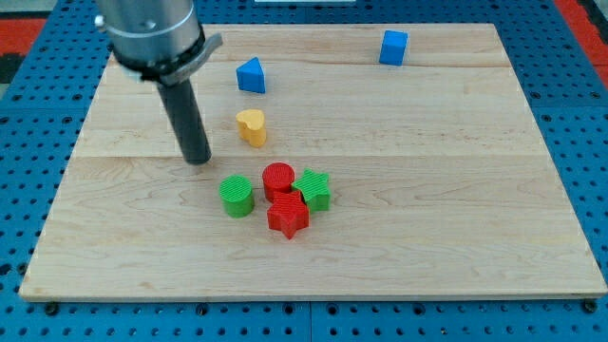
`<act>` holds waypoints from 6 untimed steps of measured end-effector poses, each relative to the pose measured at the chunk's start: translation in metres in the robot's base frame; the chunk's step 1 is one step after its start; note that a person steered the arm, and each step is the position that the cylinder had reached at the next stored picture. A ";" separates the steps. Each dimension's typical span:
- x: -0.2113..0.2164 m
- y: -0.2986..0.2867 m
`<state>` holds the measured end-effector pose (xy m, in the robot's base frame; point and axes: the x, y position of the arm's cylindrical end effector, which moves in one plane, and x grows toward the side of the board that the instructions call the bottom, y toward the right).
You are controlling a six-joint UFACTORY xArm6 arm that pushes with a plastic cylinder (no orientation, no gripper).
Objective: Push the yellow heart to the bottom left of the blue cube
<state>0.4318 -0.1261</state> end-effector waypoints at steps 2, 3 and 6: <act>-0.016 0.135; -0.052 0.203; -0.196 0.318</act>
